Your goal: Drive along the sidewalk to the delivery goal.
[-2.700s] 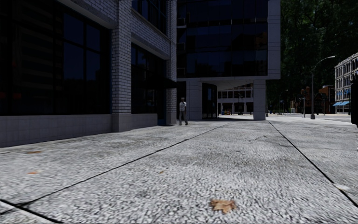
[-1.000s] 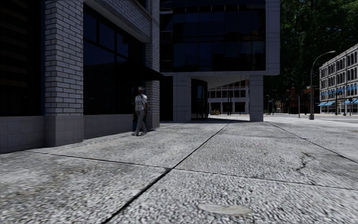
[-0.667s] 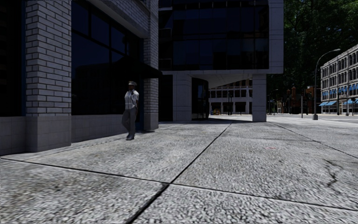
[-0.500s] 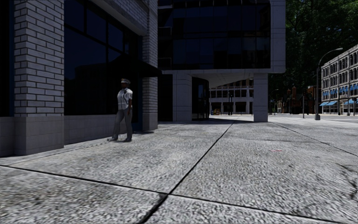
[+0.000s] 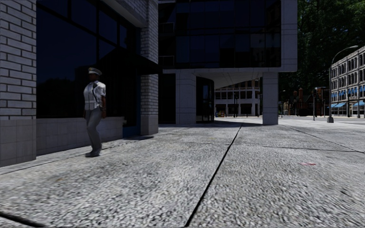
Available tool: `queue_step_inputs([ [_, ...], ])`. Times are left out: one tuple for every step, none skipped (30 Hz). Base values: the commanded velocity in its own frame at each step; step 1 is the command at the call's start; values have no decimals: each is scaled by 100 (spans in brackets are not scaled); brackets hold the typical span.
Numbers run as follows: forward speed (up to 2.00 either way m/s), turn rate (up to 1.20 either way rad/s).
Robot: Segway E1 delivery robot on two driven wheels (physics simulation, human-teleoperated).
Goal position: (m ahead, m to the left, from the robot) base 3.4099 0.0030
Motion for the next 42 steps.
queue_step_inputs([
  [156, 0],
  [156, 0],
  [156, 0],
  [156, 0],
  [156, 0],
  [156, 0],
  [156, 0],
  [156, 0],
  [156, 0],
  [156, 0],
  [156, 0],
  [156, 0],
  [156, 0],
  [156, 0],
  [156, 0],
  [156, 0],
  [156, 0],
  [156, 0],
  [156, 0],
  [156, 0],
  [156, 0],
  [156, 0],
  [156, 0],
  [156, 0],
  [156, 0],
  [156, 0],
  [156, 0],
  [156, 0],
  [156, 0],
  [156, 0],
  [156, 0],
  [156, 0],
  [156, 0],
  [156, 0],
  [156, 0],
  [156, 0],
  [156, 0],
  [156, 0],
  [156, 0],
  [156, 0],
  [156, 0],
  [156, 0],
])
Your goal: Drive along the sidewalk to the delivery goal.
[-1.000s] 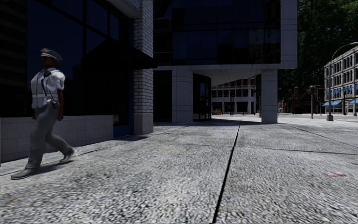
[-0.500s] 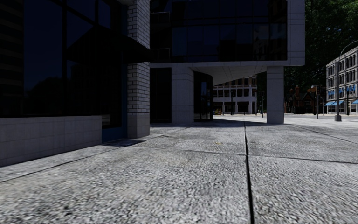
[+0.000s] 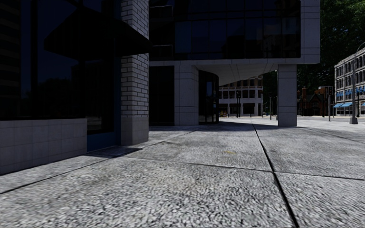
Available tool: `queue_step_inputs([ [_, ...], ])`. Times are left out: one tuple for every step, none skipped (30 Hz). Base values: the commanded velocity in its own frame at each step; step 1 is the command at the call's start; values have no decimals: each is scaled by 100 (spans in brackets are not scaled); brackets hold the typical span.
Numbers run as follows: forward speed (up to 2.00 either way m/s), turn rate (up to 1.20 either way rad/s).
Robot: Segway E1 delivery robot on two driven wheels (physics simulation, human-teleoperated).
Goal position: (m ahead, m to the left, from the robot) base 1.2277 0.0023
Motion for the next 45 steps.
queue_step_inputs([
  [156, 0],
  [156, 0],
  [156, 0],
  [156, 0],
  [156, 0],
  [156, 0],
  [156, 0],
  [156, 0],
  [156, 0],
  [156, 0],
  [156, 0],
  [156, 0],
  [156, 0],
  [156, 0],
  [156, 0],
  [156, 0],
  [156, 0],
  [156, 0],
  [156, 0],
  [156, 0],
  [156, 0],
  [156, 0],
  [156, 0],
  [155, 0],
  [154, 0],
  [152, 0],
  [145, 0],
  [145, 0],
  [123, 0],
  [85, 0],
  [48, 0],
  [31, 0],
  [17, 0],
  [6, 0],
  [0, 0],
  [0, 0],
  [0, 0],
  [0, 0],
  [0, 0],
  [0, 0],
  [0, 0],
  [0, 0],
  [0, 0],
  [0, 0],
  [0, 0],
])
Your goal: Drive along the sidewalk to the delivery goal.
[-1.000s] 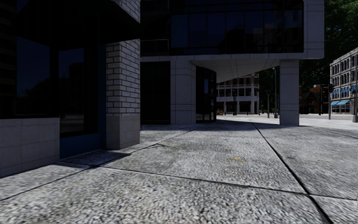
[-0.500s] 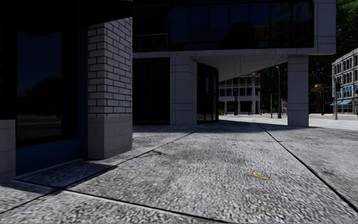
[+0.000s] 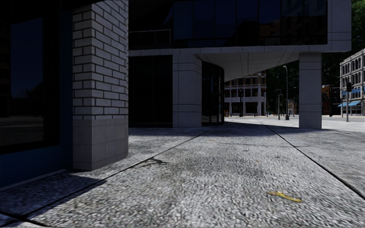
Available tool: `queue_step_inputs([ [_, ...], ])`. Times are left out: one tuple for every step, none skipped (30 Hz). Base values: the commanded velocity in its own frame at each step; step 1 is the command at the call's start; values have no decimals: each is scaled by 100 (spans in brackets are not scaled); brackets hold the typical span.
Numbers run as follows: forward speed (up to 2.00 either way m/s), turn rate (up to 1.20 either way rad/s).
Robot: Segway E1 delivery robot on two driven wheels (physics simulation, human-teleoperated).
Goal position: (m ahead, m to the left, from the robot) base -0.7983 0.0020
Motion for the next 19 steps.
queue_step_inputs([
  [0, 0],
  [0, 0],
  [0, 0],
  [0, 0],
  [0, 0],
  [0, 0],
  [0, 0],
  [0, 0],
  [0, 0],
  [0, 0],
  [0, 0],
  [0, 0],
  [0, 0],
  [0, 0],
  [0, 0],
  [0, 0],
  [0, 0],
  [0, 0],
  [0, 0],
])
